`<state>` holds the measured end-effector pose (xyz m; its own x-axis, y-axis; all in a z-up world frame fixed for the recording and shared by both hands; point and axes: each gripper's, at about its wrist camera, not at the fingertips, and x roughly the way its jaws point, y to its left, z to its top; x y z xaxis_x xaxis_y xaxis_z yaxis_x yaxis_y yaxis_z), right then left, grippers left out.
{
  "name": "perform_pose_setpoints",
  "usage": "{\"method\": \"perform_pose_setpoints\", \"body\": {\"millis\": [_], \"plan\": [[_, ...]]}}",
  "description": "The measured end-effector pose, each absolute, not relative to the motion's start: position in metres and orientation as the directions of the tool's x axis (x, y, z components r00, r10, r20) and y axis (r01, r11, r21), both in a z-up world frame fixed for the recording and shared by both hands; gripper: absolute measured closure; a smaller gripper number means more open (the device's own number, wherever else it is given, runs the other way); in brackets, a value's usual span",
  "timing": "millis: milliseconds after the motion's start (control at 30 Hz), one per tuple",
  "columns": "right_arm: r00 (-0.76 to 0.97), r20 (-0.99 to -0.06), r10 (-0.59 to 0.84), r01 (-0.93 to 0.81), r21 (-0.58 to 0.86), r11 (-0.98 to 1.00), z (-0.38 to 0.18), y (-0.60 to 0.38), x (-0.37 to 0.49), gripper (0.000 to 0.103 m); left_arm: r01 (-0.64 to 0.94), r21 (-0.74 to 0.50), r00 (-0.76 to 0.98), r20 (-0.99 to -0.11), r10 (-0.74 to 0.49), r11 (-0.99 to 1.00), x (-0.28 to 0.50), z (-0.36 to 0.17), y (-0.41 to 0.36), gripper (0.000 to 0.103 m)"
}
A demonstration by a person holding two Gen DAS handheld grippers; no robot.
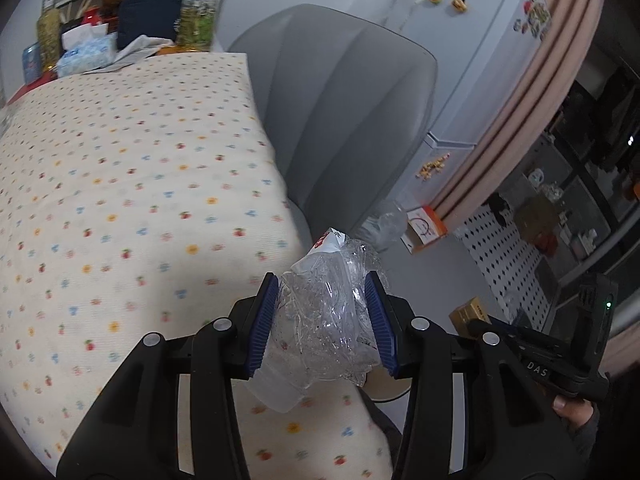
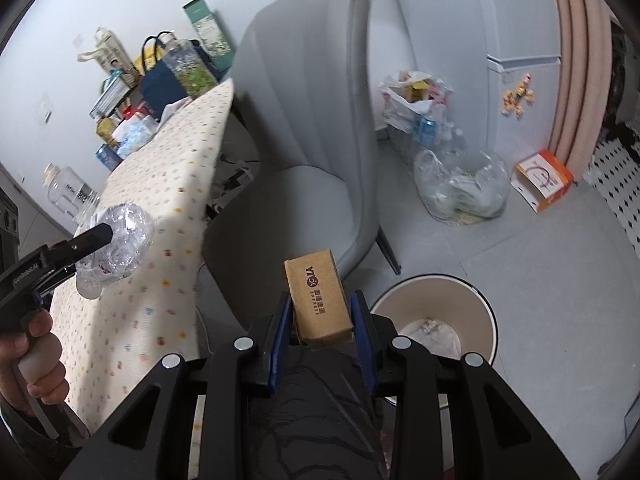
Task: Collect trash
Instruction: 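Carry the plastic wrap and the box with both tools to the bin, then open both tools over the bin to drop the wrap and box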
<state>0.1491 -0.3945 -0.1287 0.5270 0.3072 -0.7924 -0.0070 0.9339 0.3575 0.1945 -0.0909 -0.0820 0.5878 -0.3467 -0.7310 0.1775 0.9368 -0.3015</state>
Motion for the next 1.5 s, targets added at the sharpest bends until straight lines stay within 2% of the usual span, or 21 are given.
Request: {"method": "perform_pose_setpoints", "body": {"millis": [667,700,733,933,1500], "plan": [[0.503,-0.822,0.266,0.152,0.387,0.909,-0.182,-0.455,0.151,0.071,0.286,-0.255,0.494,-0.787,-0.370,0.924,0.210,-0.105,-0.172,0.058],[0.503,-0.823,0.263,0.164,0.390,0.906,-0.184,-0.458,0.150,0.065,0.288,-0.253,0.493,-0.788,-0.369,0.924,0.210,-0.105,-0.174,0.058],[0.504,-0.823,0.263,0.169,0.393,0.904,-0.184,-0.460,0.150,0.054,0.290,-0.251,0.491,-0.790,-0.369,0.924,0.210,-0.105,-0.176,0.058],[0.514,-0.823,0.241,0.209,0.393,0.896,-0.187,-0.475,0.142,0.041,0.305,-0.244,0.477,-0.798,-0.369,0.921,0.208,-0.109,-0.187,0.058],[0.601,-0.782,0.168,0.261,0.390,0.883,-0.151,-0.530,0.111,0.022,0.410,-0.256,0.392,-0.817,-0.423,0.875,0.208,-0.123,-0.253,0.058]]}}
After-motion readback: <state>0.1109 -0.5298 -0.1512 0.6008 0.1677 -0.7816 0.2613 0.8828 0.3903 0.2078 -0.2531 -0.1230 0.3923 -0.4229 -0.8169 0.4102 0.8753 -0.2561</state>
